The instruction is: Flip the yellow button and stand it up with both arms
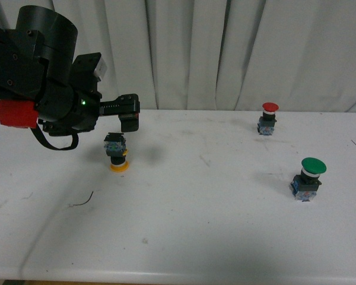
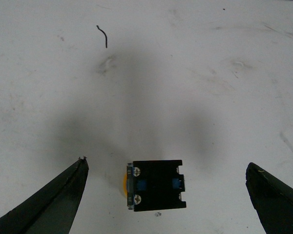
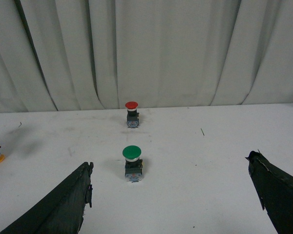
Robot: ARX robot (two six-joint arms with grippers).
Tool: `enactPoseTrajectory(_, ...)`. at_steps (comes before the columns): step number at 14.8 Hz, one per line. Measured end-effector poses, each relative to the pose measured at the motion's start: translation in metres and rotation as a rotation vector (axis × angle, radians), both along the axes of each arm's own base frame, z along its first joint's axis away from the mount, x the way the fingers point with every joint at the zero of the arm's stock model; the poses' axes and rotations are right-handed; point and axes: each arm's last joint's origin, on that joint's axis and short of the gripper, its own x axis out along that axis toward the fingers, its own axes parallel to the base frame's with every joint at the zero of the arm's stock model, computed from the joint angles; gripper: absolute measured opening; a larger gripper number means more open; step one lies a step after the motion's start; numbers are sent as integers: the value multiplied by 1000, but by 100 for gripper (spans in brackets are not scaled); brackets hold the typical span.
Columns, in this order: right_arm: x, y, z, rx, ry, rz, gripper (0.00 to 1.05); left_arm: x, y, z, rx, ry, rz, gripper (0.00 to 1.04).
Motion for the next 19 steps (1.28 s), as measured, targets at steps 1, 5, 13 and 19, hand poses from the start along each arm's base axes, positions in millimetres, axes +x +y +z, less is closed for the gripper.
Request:
enactPoseTrajectory(1, 0, 0, 0, 0, 0, 0, 98, -1, -2, -4, 15, 4, -25, 98)
enactPoseTrajectory(5, 0, 0, 0, 0, 0, 0, 98, 1, 3, -33, 89, 56, -60, 98)
enactPoseTrajectory(13, 0, 0, 0, 0, 0, 0, 98, 6, 2, -37, 83, 47, -55, 69)
enactPoseTrajectory(19, 0, 0, 0, 0, 0, 0, 98, 7, 0, -35, 75, 38, -54, 37)
